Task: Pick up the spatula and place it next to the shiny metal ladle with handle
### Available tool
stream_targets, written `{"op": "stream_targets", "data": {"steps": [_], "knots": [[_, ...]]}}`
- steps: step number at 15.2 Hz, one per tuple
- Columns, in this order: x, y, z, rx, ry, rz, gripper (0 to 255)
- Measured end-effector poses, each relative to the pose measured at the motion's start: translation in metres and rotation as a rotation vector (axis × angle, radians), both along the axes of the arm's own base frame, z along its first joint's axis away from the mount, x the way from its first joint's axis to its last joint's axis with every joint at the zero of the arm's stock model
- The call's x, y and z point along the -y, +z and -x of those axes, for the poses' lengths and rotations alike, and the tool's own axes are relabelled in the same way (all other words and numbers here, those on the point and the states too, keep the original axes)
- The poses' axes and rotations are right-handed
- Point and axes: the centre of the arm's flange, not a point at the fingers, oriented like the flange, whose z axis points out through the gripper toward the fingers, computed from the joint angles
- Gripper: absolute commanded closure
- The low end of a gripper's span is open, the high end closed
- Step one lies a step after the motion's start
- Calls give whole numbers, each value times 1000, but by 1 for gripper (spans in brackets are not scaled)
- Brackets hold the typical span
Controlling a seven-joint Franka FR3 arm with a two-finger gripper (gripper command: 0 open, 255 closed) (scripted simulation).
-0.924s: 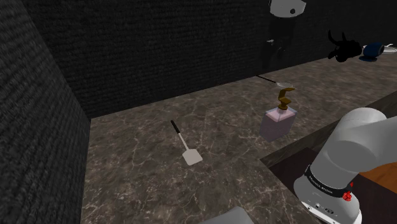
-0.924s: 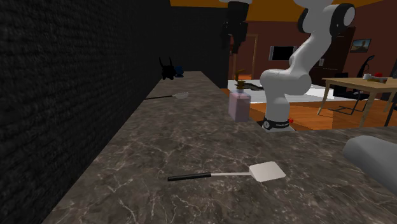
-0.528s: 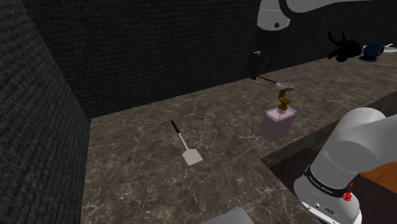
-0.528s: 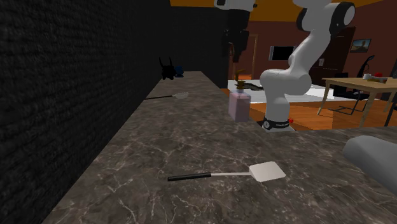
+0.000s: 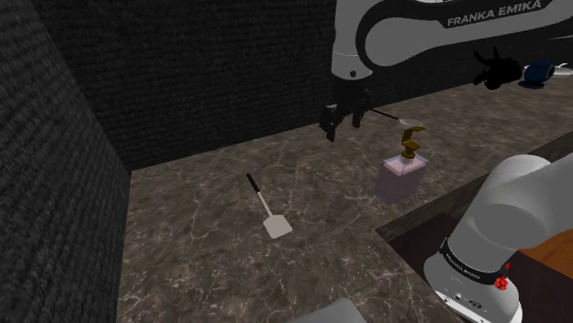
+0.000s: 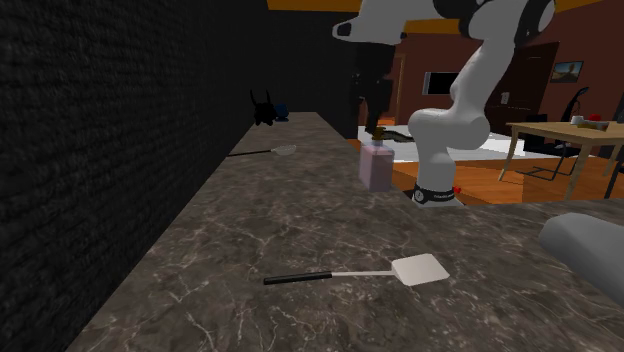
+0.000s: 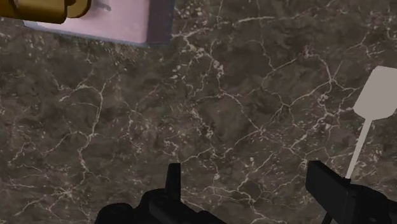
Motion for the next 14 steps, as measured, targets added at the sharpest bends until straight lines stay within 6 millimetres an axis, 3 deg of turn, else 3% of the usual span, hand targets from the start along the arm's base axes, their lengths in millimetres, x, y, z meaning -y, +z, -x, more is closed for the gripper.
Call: {"op": "stream_targets", "data": {"steps": [5,14], "knots": [[-44,-42,-26,0,-36,-24,0],[-125,-102,-78,1,-98,-70,0]]}}
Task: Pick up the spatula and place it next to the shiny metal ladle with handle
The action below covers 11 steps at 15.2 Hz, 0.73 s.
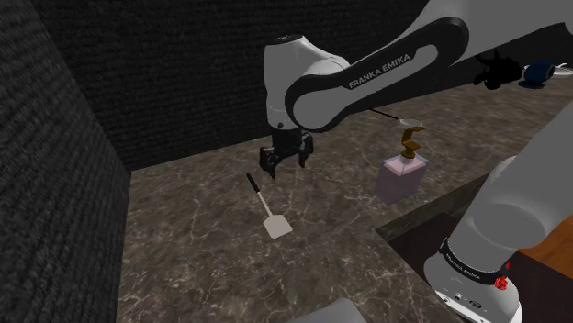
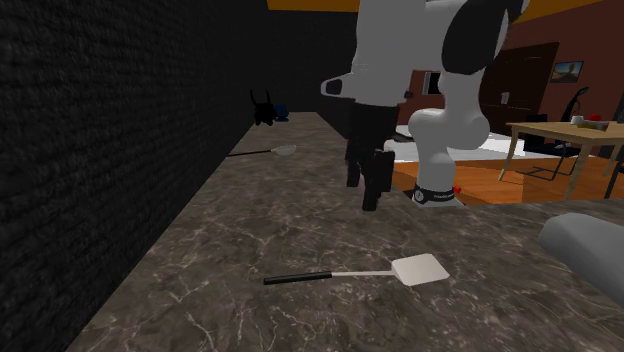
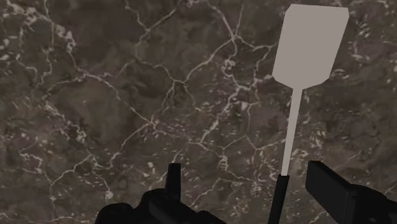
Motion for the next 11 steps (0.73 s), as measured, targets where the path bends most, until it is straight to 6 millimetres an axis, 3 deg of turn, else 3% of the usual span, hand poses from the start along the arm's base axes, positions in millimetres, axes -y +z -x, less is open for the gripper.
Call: {"op": "stream_targets", "data": {"steps": [7,11], "knots": [[-55,-46,-41,0,-49,-34,0],[-62,-65,-44,0,-54,-37,0]]}}
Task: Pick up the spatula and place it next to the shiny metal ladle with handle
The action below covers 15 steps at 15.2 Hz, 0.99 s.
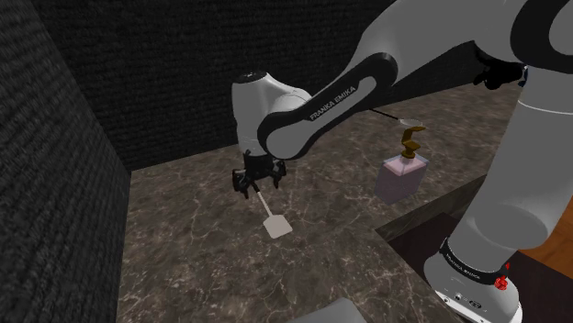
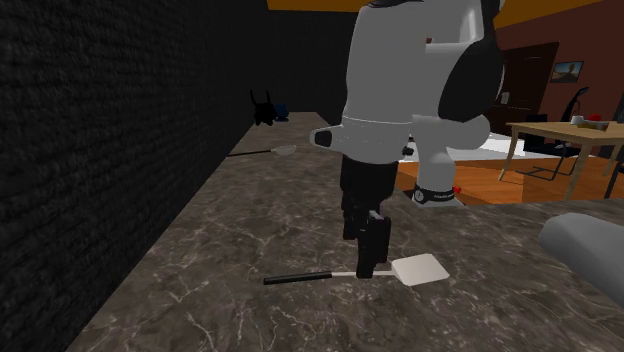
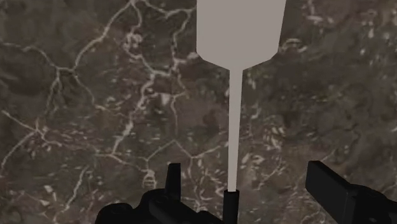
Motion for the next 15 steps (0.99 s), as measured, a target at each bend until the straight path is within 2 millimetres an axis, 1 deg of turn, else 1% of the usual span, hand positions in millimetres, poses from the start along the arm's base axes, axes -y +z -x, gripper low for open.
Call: {"op": "stream_targets", "data": {"steps": [4,10,11,15], "knots": [[1,-21,-1,0,0,0,0],[1,-25,-2,0,0,0,0],[1,-25,-2,0,0,0,255],[1,-25,-2,0,0,0,255]]}}
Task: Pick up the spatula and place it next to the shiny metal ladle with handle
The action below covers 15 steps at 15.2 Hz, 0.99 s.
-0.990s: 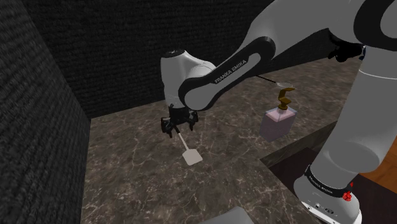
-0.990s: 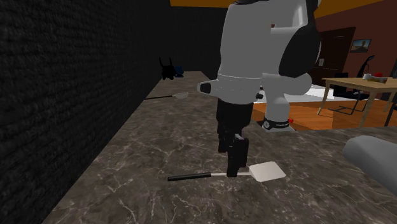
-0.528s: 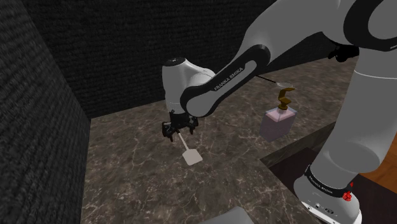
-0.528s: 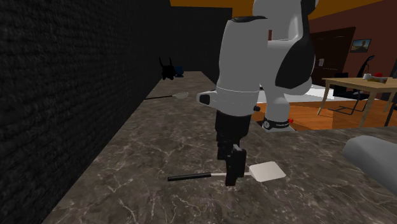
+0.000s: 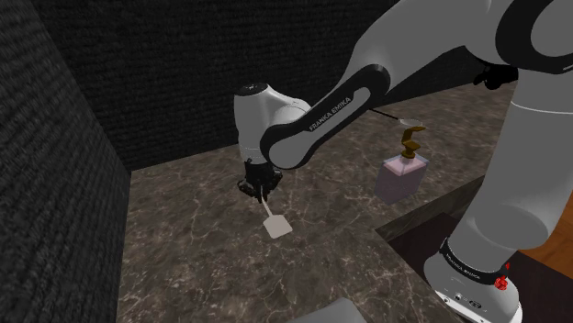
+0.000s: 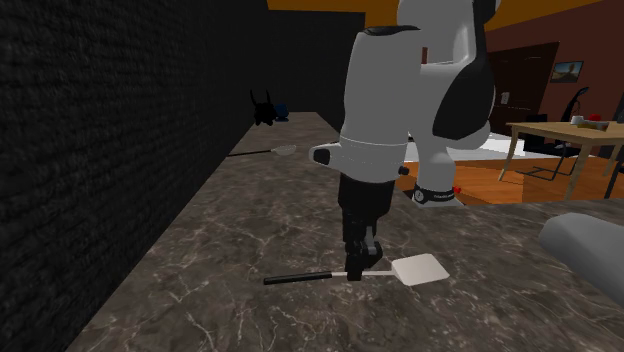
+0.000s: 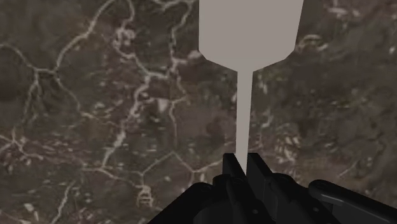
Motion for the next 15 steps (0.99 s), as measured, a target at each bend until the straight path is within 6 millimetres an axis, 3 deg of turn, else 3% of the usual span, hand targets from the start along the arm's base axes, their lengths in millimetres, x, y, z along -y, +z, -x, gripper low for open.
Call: {"op": "stream_targets", "data": {"steps": [7,15], "knots": [[0,2,0,0,0,0,255],[-1,42,0,0,0,0,255]]}}
